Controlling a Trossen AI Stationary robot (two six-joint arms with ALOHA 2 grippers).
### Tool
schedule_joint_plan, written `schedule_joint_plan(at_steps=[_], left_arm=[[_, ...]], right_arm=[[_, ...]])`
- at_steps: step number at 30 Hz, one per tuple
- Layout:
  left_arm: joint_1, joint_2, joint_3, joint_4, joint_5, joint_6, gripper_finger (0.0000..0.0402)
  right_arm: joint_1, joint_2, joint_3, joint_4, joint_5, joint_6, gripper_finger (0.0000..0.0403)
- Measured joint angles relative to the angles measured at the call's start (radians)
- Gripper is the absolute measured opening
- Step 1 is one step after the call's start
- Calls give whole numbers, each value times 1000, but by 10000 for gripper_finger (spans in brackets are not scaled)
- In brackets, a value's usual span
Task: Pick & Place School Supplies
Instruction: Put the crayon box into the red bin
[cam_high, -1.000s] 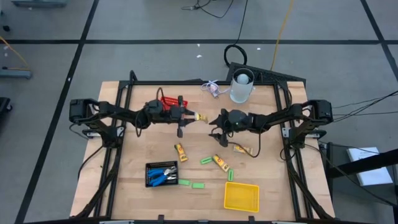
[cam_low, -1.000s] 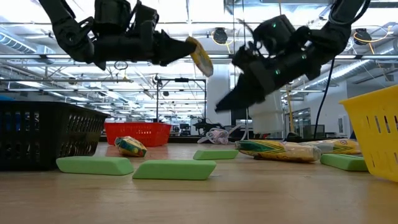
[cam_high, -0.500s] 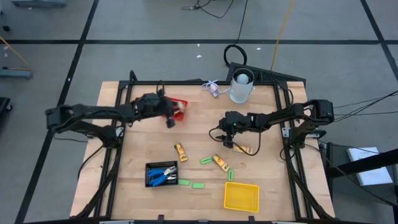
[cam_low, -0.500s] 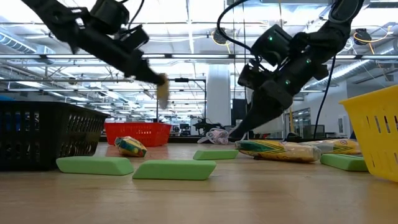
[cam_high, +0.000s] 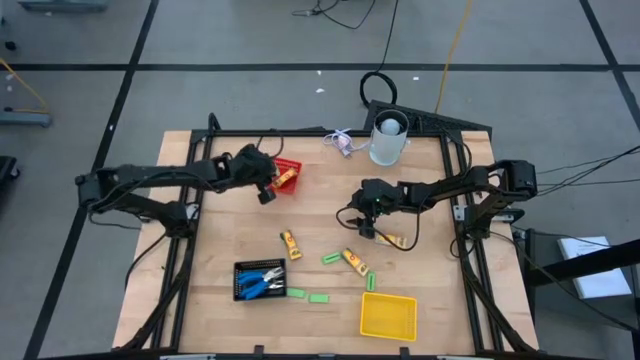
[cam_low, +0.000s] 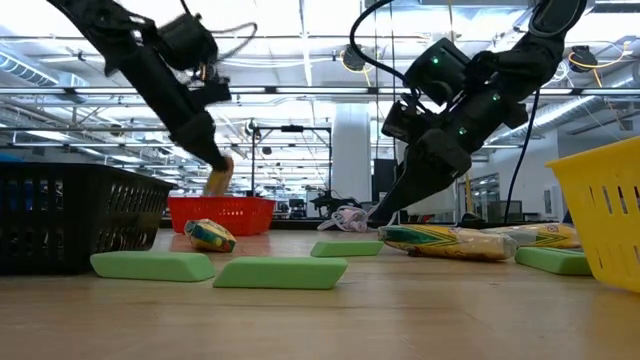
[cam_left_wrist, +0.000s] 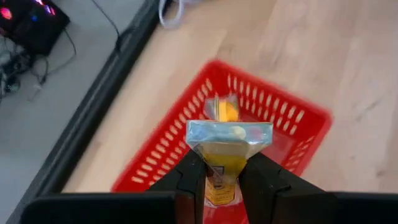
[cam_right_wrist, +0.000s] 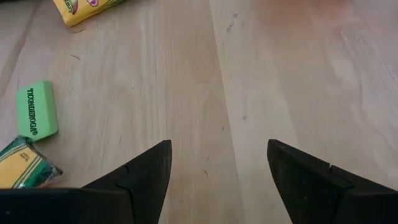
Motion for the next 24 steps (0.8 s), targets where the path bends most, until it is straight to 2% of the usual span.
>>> schedule_joint_plan(at_steps=[7, 9, 14, 17, 20, 24], left_arm=[[1, 94, -1, 36, 1, 2, 74], [1, 95, -1, 44, 10, 3, 110], [1, 94, -1, 70, 27, 16, 242], [1, 94, -1, 78, 27, 17, 296], [-3, 94, -1, 101, 26, 34, 325], [-25, 63, -2, 201, 54, 62, 329]], right_arm=[[0, 0, 0, 4, 0, 0, 253], [0, 0, 0, 4, 0, 3, 253], [0, 0, 0, 4, 1, 5, 253], [0, 0, 0, 4, 1, 7, 253], [0, 0, 0, 18, 6, 4, 253], [-1, -1, 1, 97, 5, -4, 253]])
